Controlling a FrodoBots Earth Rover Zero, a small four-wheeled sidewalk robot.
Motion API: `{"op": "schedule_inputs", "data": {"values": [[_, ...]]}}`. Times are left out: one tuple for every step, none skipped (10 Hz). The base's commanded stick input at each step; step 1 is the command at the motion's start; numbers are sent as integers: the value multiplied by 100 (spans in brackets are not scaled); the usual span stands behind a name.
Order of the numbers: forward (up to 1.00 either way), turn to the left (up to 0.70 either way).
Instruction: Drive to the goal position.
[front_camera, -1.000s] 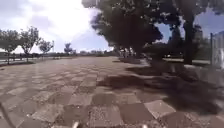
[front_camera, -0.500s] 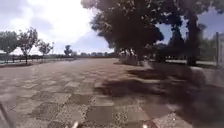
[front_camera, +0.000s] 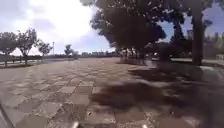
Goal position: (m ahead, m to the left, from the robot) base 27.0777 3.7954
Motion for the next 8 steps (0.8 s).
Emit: {"op": "schedule_inputs", "data": {"values": [[70,0],[70,0],[70,0],[70,0],[70,0],[70,0],[70,0],[70,0]]}}
